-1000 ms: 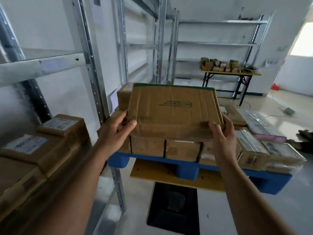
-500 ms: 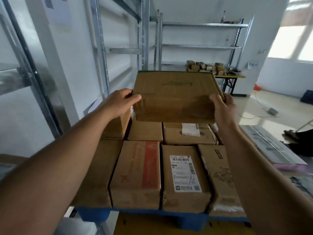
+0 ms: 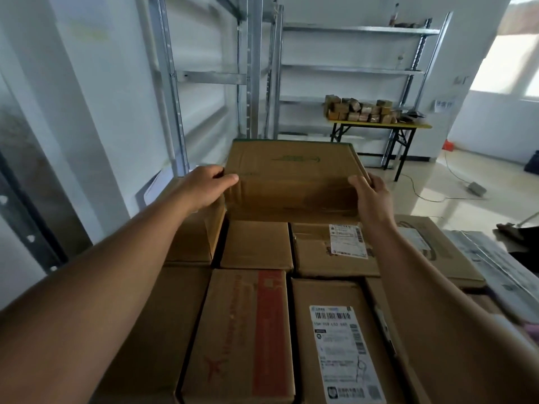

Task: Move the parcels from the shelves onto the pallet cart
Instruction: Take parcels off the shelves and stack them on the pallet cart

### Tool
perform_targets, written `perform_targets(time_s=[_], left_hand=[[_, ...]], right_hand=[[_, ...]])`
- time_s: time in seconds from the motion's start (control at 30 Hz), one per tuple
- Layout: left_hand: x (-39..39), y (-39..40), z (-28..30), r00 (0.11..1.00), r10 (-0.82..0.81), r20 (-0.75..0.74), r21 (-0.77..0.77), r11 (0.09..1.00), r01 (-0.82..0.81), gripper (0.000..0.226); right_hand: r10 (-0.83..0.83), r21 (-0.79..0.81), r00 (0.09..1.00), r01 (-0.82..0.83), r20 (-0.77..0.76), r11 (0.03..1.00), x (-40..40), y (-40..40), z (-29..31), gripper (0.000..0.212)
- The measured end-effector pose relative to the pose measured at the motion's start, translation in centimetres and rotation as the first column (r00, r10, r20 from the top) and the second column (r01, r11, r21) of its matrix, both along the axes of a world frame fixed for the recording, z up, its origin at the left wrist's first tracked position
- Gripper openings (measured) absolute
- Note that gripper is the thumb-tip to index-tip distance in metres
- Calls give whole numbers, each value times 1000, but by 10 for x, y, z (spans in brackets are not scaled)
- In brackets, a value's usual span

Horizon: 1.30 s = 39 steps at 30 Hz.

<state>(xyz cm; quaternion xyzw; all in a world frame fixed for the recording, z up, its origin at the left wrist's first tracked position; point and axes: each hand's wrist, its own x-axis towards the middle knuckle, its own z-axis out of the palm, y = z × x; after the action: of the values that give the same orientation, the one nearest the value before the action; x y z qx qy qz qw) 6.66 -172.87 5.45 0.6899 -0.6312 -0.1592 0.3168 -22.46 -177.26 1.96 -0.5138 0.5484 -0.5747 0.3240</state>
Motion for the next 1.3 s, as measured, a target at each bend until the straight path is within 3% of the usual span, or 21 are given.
perform_targets(time_s=[0.13, 0.3, 0.5, 0.6, 0.67, 0.87, 1.3], left_hand=[[3, -3, -3, 999, 24, 32, 49, 998, -26, 41], [9, -5, -11, 990, 52, 129, 119, 991, -67, 43], [7, -4, -16, 961, 68, 269, 107, 989, -101, 24], [6, -3, -19, 957, 67, 283, 152, 982, -114, 58], [4, -3, -21, 952, 77, 297, 135, 983, -122, 62], [4, -4, -25, 963, 64, 261, 120, 988, -98, 58], [13, -8, -27, 983, 93, 158, 167, 979, -120, 55]], right_hand=[[34, 74, 999, -37, 34, 997, 3, -7, -14, 37], [81, 121, 996, -85, 40, 989, 6, -16, -27, 25], [144, 195, 989, -135, -29, 971, 4, -24, -42, 48], [178, 204, 984, -171, -19, 964, 0, -27, -43, 54], [194, 218, 981, -186, -15, 958, -2, -30, -43, 57], [232, 309, 969, -248, 86, 918, -3, -31, -51, 64], [233, 295, 972, -229, 23, 928, 2, -26, -56, 68]])
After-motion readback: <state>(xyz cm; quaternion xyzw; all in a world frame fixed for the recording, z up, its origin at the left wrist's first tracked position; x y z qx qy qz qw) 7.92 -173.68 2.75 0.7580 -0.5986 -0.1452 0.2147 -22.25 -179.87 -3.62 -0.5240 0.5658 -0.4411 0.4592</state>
